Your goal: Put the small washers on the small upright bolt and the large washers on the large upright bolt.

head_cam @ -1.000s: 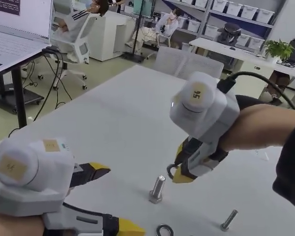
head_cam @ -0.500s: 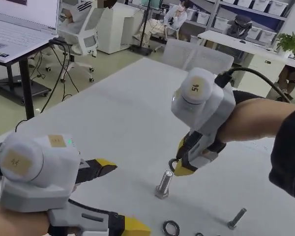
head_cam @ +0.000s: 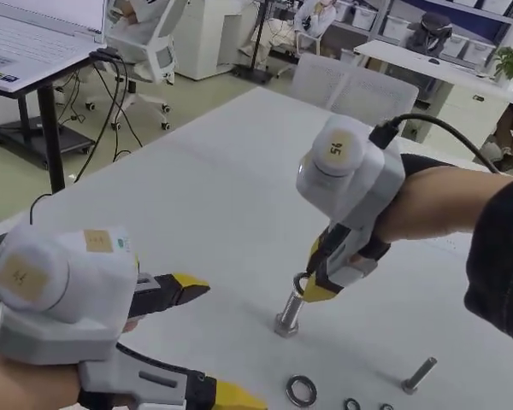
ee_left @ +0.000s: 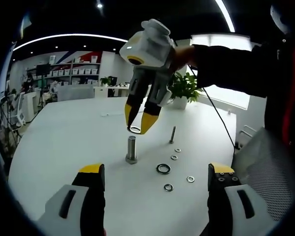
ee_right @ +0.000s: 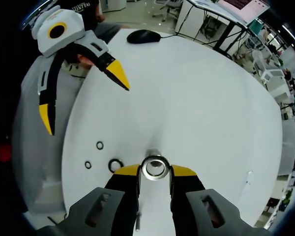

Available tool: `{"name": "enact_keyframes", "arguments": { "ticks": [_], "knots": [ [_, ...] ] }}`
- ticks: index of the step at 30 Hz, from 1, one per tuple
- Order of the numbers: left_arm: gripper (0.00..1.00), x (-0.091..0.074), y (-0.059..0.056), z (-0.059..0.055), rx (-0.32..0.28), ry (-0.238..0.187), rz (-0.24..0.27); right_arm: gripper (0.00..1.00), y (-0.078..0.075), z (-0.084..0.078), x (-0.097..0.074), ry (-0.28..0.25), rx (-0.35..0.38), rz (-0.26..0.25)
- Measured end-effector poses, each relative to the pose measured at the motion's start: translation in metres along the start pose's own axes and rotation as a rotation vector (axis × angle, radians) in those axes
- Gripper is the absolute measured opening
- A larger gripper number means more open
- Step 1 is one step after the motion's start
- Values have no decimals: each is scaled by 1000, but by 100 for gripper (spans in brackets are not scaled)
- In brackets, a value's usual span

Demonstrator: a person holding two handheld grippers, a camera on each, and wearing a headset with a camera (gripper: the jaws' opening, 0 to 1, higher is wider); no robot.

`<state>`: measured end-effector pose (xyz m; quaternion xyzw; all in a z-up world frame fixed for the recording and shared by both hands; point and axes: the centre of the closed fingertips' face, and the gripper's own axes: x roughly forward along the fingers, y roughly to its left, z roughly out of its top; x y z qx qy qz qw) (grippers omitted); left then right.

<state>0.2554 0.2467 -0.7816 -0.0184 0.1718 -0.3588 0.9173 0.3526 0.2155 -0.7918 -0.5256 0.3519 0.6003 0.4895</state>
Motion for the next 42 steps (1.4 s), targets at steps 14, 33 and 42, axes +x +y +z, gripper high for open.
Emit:
{"name": "enact_keyframes", "arguments": {
  "ticks": [14, 33, 42],
  "knots": [
    [87, 1, 1, -2, -4, 3, -4, 24, 0, 2, 11, 14, -8, 25],
    [87, 4, 3, -1, -2, 2, -4, 24, -3, -3, 22, 31, -9, 44],
    [87, 5, 2, -3, -3, 3, -6, 24, -5, -4, 29, 41, -11, 52]
  ]
}}
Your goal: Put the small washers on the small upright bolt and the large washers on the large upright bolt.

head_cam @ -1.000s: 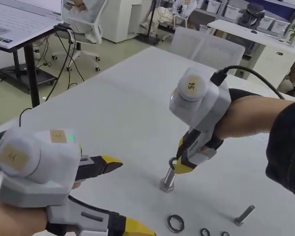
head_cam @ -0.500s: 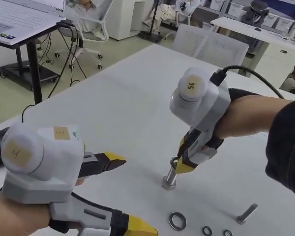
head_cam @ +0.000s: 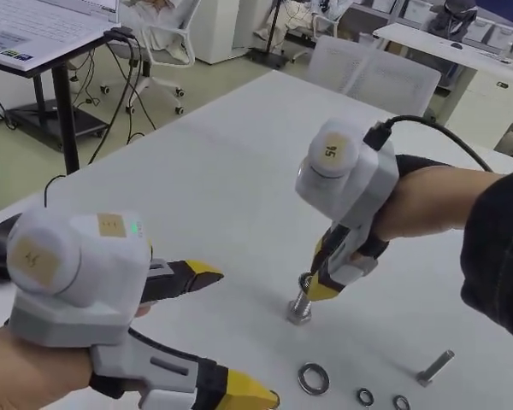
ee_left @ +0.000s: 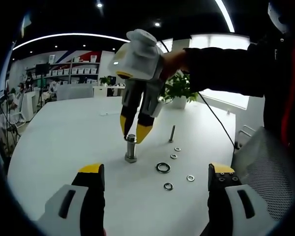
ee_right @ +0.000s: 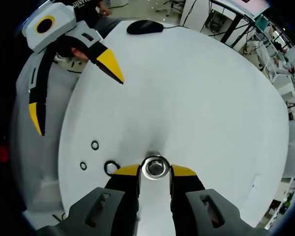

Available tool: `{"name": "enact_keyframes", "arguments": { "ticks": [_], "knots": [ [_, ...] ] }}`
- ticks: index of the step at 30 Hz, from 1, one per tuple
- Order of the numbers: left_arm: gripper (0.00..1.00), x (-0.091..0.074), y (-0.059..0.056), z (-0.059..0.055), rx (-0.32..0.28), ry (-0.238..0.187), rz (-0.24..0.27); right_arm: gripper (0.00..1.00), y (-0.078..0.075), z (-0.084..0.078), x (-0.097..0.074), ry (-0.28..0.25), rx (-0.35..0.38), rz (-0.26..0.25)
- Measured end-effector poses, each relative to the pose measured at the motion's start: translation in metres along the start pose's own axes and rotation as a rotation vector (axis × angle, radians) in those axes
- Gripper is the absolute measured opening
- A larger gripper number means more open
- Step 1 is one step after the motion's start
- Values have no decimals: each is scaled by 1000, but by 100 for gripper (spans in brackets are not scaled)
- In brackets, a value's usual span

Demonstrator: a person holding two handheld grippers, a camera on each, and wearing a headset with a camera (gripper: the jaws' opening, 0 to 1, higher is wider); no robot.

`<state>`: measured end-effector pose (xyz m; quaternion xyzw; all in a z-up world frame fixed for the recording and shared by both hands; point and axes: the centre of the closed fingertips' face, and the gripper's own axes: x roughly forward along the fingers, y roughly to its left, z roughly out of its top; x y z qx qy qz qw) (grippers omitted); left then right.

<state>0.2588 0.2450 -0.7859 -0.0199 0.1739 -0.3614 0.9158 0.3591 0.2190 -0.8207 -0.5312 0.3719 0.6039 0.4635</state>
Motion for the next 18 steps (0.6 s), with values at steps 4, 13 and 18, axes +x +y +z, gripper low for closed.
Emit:
{"name": "enact_keyframes", "arguments": {
  "ticks": [4, 13, 18],
  "knots": [
    [87, -1, 0, -1, -3, 0, 3, 24, -2, 0, 5, 6, -4, 6],
    [87, -4, -1, -3, -6, 3, 9, 24, -2, -3, 26, 14, 8, 28],
    [87, -5, -1, -4, -9, 5, 14, 24, -3, -7, 41, 34, 10, 37]
  ]
}}
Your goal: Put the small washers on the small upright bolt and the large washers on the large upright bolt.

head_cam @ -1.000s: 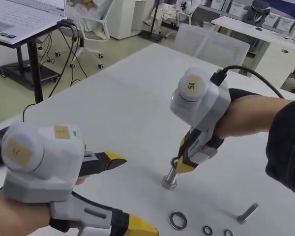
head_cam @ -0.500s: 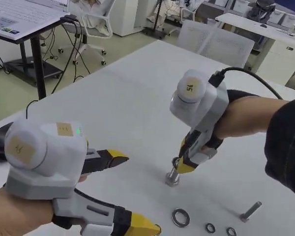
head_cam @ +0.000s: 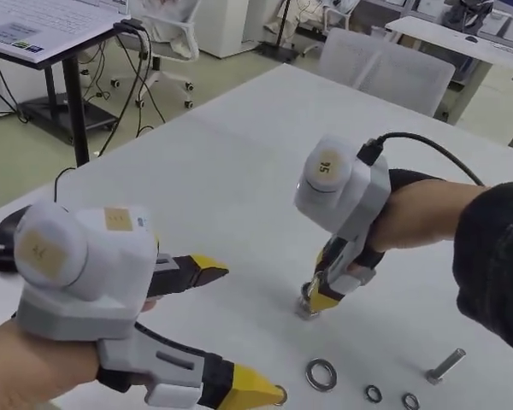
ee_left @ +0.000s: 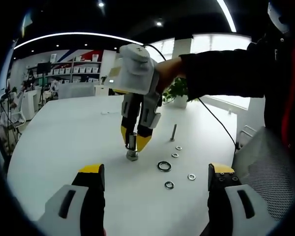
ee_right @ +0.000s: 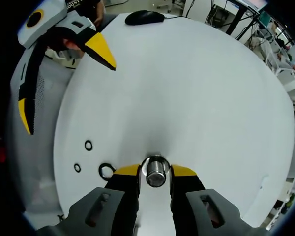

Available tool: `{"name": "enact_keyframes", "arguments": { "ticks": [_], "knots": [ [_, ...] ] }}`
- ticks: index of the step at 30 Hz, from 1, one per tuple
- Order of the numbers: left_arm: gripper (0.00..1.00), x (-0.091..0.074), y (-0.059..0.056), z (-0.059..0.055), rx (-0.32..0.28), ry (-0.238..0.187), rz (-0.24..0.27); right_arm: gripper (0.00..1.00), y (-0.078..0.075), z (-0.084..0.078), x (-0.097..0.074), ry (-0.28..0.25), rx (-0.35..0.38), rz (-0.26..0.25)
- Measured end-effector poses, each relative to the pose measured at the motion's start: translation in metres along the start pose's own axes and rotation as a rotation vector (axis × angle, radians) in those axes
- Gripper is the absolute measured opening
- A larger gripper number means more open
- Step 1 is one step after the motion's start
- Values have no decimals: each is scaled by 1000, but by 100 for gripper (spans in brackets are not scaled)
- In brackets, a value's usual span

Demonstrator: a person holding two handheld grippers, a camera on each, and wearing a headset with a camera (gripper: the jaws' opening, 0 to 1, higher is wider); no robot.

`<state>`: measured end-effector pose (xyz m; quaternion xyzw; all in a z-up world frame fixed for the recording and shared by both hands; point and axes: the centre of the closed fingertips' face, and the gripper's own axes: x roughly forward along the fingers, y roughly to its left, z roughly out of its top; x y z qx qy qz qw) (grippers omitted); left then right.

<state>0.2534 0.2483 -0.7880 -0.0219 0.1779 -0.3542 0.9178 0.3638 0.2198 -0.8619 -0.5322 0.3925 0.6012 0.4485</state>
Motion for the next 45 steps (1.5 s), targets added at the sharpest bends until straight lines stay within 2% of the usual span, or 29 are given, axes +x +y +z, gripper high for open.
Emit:
{"name": "enact_keyframes", "arguments": {
  "ticks": [12, 27, 34, 45],
  "knots": [
    [87, -1, 2, -2, -8, 4, 3, 24, 2, -1, 13, 13, -1, 3],
    [86, 2, 1, -5, -8, 18, -3, 25, 4, 2, 6, 1, 6, -5],
    [86, 2, 0, -4, -2, 22, -7, 34, 4, 2, -1, -18, 21, -14],
    [86, 1, -1, -3, 4, 21, -4, 41, 7, -10, -13, -47, 65, -23]
  ]
}}
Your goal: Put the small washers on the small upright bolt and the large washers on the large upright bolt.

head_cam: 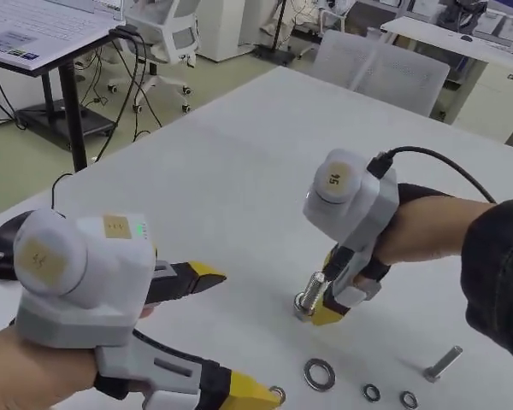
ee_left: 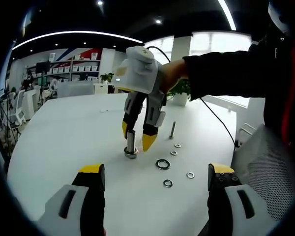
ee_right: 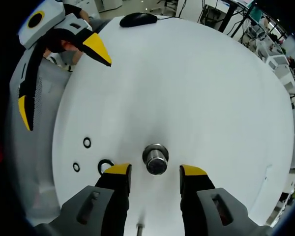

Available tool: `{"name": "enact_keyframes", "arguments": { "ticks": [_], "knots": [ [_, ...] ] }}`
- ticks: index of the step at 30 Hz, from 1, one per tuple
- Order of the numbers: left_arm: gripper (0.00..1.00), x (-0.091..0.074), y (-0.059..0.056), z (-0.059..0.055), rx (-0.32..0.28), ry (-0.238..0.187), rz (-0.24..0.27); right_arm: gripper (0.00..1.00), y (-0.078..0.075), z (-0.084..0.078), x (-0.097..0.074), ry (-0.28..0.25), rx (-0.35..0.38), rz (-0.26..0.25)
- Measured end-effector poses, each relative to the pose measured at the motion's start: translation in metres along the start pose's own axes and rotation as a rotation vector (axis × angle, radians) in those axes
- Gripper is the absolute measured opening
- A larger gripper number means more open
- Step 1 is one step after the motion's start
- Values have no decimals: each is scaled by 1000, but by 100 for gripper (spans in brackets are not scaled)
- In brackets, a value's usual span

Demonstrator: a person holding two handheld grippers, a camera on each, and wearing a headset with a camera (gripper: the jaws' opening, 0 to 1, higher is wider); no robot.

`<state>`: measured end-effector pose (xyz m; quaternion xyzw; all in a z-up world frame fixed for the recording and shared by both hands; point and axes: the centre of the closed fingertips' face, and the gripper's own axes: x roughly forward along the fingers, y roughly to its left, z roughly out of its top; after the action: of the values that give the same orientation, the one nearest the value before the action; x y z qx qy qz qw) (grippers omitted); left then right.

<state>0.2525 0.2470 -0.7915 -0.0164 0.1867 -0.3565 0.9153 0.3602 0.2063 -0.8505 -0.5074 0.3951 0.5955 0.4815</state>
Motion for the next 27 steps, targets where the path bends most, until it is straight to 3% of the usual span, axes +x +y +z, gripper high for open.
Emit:
{"name": "enact_keyframes", "arguments": {
  "ticks": [18, 27],
  "knots": [
    [86, 2, -2, 2, 21, 8, -9, 42, 9, -19, -10, -10, 37, -19],
    [86, 5, -3, 1, 25, 6, -11, 42, 28, -30, -6, -16, 54, -13]
  ]
}}
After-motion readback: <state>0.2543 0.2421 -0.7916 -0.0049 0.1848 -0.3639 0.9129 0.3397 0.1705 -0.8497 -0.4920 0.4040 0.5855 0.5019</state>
